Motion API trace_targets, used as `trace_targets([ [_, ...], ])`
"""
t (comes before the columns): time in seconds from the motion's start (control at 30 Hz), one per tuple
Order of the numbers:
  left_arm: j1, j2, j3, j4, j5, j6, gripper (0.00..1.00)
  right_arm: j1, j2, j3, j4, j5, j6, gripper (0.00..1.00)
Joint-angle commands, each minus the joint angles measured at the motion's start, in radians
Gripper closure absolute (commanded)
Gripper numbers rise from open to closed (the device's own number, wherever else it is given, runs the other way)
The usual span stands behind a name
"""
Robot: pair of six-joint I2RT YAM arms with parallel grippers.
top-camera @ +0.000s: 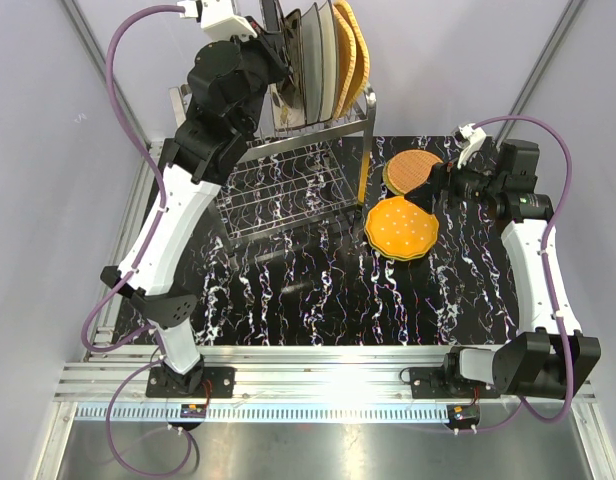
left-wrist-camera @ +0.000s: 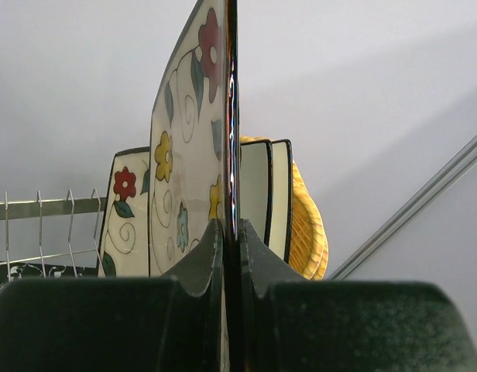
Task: Unload the plates from the dish rack
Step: Grab a plate with the left arm, then pass the plate from the left arm to the right
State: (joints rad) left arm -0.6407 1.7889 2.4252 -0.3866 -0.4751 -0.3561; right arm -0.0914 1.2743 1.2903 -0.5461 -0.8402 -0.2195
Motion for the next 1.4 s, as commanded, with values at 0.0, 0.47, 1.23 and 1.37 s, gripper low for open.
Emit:
trace_targets([
  [0.0,-0.019,-0.111,0.074,0.361,0.072,0.0,1.0,0.005,-0.027,0.027,0.029,-0.025,0.009,0.06],
  [0.47,-0.017,-0.198,-0.017,0.331,0.075,0.065,1.0,0.005,-0.032,0.037,0.041,-0.073,0.031,0.06],
  [1.23,-0.017,-0.284,-0.072,0.244,0.188,0.373,1.0,0.01,-0.032,0.066,0.034,-0.082,0.032,0.06],
  [1.37,-0.019,-0.293,-0.074,0.216,0.223,0.462,1.0,0.013,-0.029,0.075,0.031,-0.082,0.034,0.06],
])
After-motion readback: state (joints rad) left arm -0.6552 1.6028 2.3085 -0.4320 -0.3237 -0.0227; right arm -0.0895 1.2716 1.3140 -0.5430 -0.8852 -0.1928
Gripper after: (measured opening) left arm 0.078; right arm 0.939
